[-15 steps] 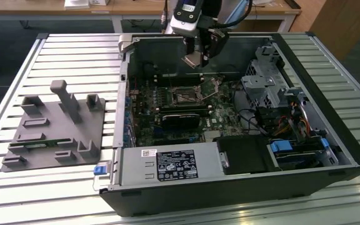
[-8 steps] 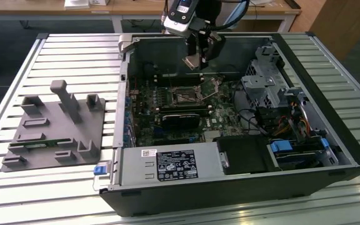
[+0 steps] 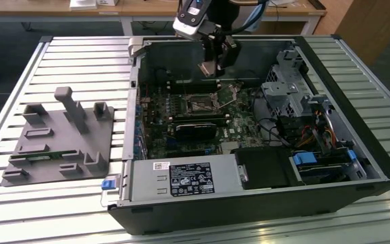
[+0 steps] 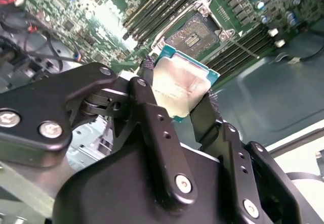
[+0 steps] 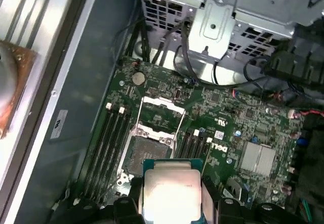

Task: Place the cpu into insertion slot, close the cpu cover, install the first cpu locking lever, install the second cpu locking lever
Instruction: 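Place the cpu into insertion slot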

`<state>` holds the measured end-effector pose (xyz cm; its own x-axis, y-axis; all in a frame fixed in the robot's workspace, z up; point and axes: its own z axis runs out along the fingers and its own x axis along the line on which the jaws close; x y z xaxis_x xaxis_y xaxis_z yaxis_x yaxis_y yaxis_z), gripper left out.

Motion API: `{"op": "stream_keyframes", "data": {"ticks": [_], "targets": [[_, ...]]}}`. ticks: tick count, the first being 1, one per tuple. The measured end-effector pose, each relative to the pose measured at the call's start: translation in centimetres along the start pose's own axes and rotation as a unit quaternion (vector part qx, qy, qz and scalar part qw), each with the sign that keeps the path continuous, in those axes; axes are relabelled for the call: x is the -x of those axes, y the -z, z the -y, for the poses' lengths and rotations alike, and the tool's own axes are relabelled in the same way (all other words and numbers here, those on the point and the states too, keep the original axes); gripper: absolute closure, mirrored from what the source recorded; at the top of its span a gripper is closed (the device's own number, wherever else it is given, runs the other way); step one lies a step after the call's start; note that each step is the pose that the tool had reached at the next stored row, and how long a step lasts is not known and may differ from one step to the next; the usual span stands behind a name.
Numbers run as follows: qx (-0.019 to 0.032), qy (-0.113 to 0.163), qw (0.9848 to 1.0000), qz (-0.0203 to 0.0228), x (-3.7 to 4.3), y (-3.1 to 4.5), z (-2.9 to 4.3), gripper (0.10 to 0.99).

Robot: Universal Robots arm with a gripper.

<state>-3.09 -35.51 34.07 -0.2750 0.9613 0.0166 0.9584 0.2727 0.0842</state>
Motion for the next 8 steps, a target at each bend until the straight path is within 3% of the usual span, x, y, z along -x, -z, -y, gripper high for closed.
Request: {"op": "stream_keyframes", "data": {"ticks": [4,8], "targets": [[0.0006,-0.037,0.9993,0.0031,0.00,-0.22,0.02,0.545],[0.0012,-0.073,0.9973,0.0061,0.00,-0.38,0.03,0.545]]}}
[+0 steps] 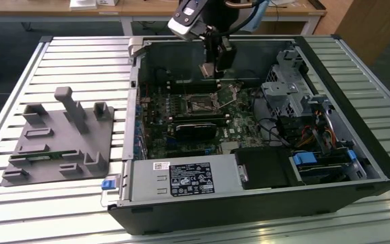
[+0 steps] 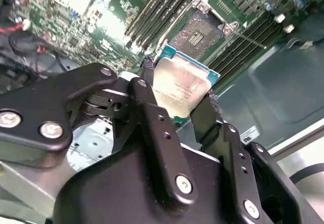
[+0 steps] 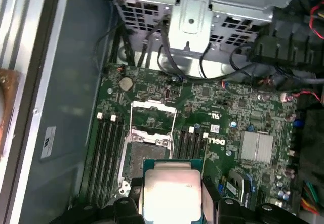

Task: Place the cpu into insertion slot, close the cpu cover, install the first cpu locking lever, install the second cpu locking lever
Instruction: 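Place the cpu into insertion slot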

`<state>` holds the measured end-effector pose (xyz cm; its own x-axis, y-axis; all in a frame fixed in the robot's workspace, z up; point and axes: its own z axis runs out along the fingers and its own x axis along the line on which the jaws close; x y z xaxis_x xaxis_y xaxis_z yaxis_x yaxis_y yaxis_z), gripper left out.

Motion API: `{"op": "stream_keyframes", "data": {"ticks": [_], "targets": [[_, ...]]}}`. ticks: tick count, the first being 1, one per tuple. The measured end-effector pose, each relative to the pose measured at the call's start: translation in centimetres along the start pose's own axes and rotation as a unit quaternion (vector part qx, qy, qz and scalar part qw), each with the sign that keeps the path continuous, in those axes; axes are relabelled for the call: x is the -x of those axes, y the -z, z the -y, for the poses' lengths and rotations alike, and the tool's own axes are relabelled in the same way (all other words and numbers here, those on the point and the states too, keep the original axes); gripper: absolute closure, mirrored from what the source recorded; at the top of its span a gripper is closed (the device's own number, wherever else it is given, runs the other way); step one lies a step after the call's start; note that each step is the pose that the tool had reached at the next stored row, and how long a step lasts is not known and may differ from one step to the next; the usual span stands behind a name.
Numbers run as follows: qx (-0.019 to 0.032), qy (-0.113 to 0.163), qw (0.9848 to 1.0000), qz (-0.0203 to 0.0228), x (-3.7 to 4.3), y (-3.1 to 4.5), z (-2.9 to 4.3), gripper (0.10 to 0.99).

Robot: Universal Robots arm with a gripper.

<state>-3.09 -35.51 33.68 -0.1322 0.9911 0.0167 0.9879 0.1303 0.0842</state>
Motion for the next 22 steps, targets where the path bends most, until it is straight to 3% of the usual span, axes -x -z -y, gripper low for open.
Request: {"op": "stream_keyframes", "data": {"ticks": [6,22], "targets": [[0.0006,-0.042,0.9991,0.0035,-0.06,-0.53,0.05,0.545],[-0.0016,-0.060,0.9982,0.0048,-1.58,-3.04,0.19,0.545]]}}
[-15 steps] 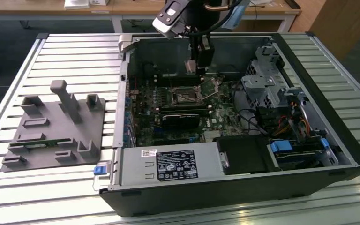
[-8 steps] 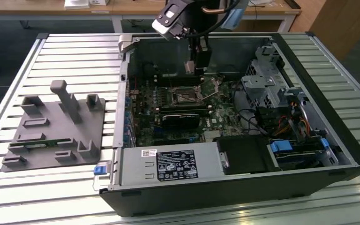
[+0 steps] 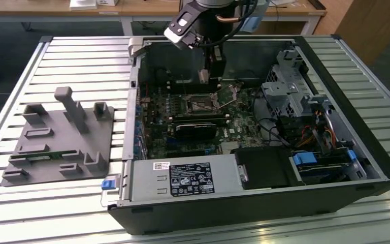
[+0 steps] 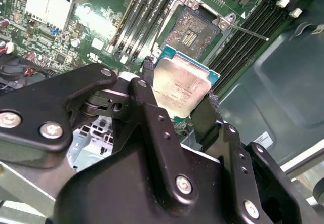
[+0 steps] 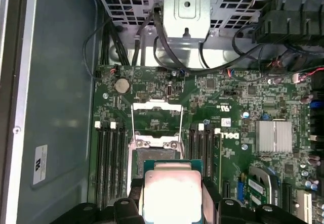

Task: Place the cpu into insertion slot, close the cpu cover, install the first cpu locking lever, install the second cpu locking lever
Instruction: 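Place the cpu into insertion slot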

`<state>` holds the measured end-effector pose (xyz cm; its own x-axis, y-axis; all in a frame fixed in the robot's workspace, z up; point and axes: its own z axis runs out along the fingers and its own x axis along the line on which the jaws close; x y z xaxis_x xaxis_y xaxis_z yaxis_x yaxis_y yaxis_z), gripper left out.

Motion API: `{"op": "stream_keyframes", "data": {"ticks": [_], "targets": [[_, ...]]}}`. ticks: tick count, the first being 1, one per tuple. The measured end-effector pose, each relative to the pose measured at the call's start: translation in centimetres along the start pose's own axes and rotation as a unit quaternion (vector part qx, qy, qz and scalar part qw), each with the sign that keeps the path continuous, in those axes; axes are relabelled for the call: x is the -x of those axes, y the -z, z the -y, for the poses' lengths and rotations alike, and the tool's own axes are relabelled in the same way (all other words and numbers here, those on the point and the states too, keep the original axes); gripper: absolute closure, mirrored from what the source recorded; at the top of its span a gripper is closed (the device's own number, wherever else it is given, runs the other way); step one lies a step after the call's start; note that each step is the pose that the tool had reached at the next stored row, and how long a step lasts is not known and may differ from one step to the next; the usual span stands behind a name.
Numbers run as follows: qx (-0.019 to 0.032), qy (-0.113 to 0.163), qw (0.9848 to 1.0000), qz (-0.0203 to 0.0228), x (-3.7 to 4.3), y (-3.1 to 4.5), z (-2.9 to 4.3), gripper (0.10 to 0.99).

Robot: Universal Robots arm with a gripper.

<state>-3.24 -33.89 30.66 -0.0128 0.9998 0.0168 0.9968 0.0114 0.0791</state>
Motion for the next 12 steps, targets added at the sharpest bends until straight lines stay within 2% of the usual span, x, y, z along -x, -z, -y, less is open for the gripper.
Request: {"op": "stream_keyframes", "data": {"ticks": [12], "targets": [[-0.0017,0.000,1.0000,0.0000,-0.13,-1.52,0.13,0.545]]}}
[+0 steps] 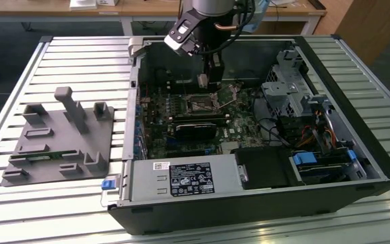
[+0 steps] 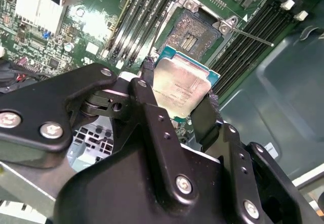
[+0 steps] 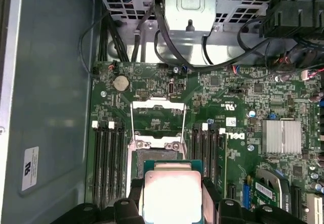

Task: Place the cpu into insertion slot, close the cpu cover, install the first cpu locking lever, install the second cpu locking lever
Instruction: 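Place the cpu into insertion slot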

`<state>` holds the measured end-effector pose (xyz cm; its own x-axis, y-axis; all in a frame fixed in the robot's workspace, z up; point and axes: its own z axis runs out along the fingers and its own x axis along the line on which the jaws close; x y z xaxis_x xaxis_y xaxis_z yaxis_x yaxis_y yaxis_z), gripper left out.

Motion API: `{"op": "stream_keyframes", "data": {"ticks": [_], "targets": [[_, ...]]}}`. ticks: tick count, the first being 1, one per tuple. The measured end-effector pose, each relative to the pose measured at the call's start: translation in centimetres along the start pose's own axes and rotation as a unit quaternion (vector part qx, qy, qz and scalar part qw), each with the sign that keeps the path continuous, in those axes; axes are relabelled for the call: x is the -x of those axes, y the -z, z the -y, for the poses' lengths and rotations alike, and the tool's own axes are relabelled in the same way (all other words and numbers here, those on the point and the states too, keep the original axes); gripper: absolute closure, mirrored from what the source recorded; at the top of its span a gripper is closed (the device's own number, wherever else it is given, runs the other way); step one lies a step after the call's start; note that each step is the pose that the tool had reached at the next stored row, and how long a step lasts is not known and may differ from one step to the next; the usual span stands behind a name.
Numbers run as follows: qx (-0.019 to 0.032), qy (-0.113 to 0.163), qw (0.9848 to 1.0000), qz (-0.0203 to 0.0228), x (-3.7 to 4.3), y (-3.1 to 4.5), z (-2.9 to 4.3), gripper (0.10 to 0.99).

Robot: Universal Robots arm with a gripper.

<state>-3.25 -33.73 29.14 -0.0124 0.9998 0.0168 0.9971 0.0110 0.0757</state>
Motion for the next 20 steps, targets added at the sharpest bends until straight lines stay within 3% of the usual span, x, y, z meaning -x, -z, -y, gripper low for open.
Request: {"op": "stream_keyframes", "data": {"ticks": [11,20], "targets": [[0.0000,0.000,1.0000,0.0011,0.01,-0.63,0.05,0.545],[-0.0001,0.000,1.0000,0.0010,0.02,-1.94,0.15,0.545]]}}
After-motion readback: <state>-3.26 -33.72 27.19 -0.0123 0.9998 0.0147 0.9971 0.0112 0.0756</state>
